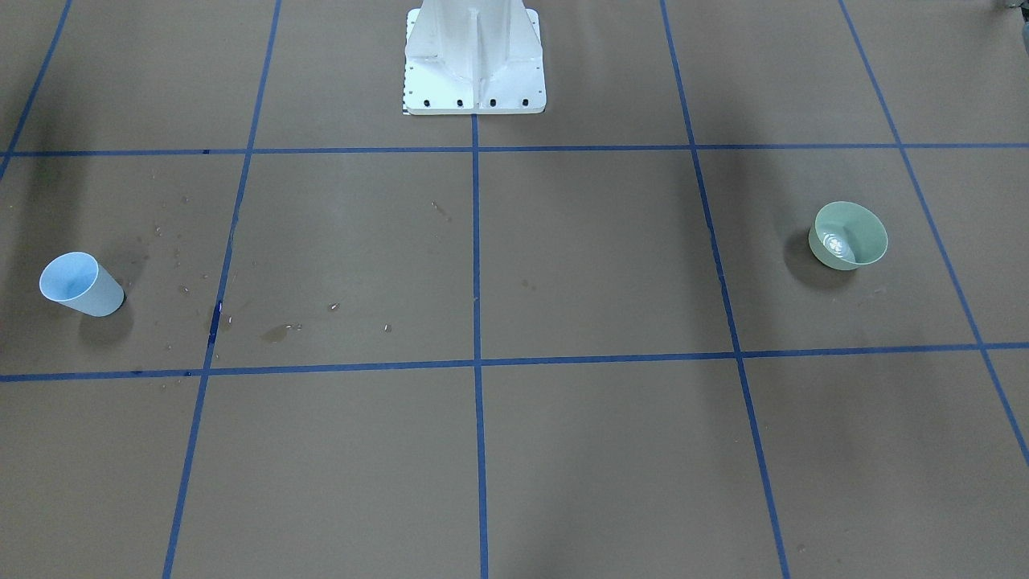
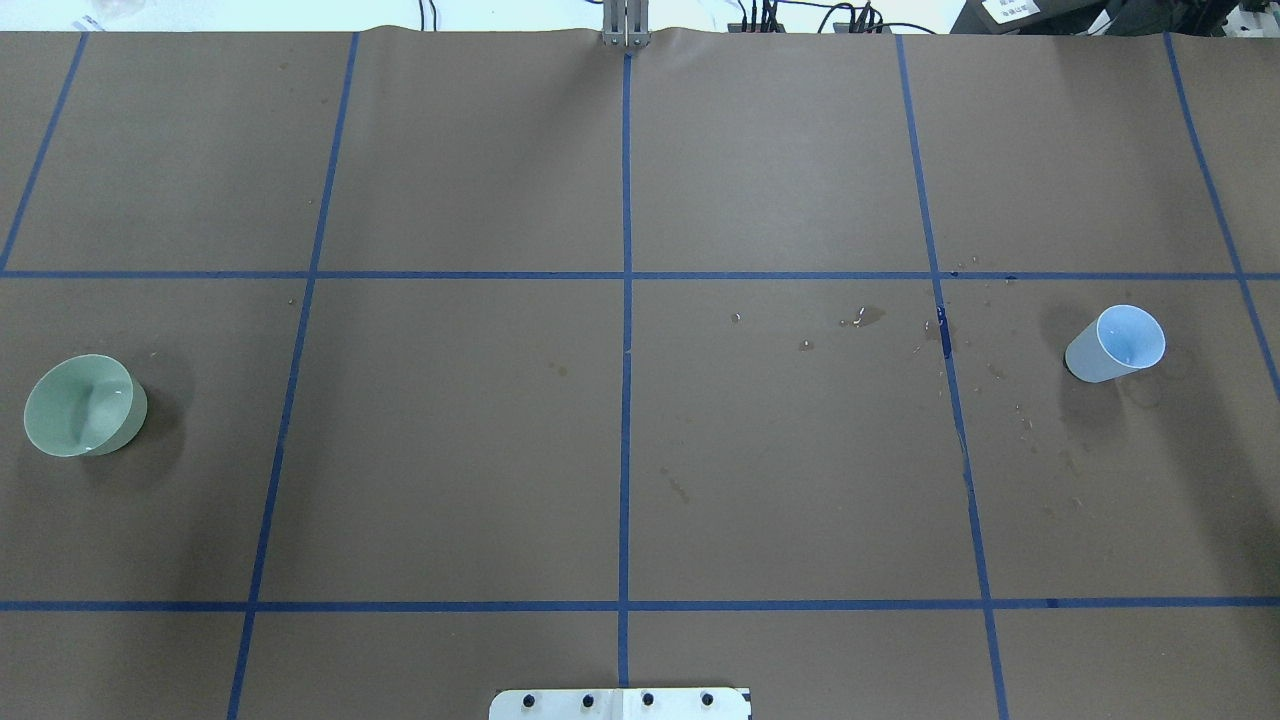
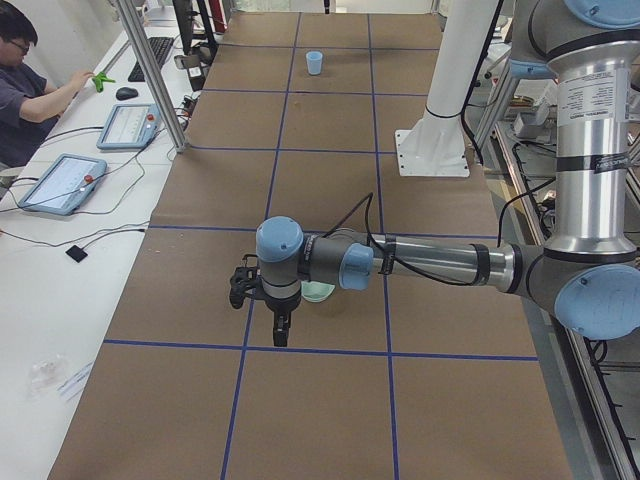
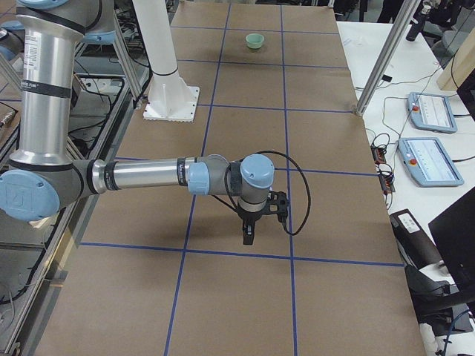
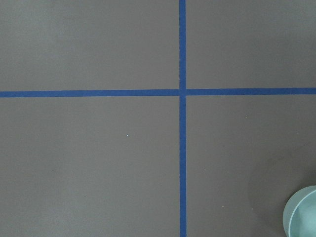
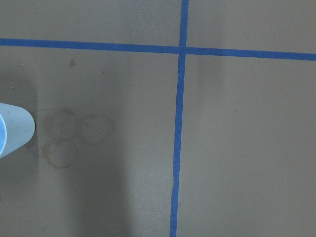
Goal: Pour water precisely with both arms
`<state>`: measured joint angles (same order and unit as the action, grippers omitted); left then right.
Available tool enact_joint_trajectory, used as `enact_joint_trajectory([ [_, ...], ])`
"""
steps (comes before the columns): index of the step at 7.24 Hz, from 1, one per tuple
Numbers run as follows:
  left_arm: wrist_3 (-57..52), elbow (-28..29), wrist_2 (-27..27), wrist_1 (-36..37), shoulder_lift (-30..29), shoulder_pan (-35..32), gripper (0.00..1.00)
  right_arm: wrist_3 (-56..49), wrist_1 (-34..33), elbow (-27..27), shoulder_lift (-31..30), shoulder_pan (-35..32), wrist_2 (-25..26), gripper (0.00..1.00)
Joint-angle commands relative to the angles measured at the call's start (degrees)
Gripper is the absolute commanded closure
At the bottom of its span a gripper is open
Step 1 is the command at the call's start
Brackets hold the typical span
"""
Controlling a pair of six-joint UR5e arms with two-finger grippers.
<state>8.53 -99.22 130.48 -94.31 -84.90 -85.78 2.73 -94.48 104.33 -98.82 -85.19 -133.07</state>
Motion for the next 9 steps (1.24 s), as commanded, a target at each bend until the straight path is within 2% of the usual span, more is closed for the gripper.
enact_joint_trajectory([
  [1, -0.01, 0.0, -0.05, 0.0, 0.0, 0.0, 0.0, 0.0, 0.0, 0.17, 0.03, -0.06, -0.17, 0.01],
  [5, 0.17, 0.09, 0.03, -0.18, -0.7, 0.09, 0.0, 0.0, 0.35, -0.09, 0.73, 0.03, -0.26, 0.01],
  [6, 0.34, 0.26, -0.14, -0.44, -0.96, 5.13, 0.0, 0.0, 0.26, 0.0, 0.82, 0.03, -0.35, 0.01],
  [9, 7.63, 0.7, 0.21, -7.9, -2.97, 8.34, 0.0, 0.0, 0.18, 0.44, 0.73, 0.03, -0.35, 0.01],
])
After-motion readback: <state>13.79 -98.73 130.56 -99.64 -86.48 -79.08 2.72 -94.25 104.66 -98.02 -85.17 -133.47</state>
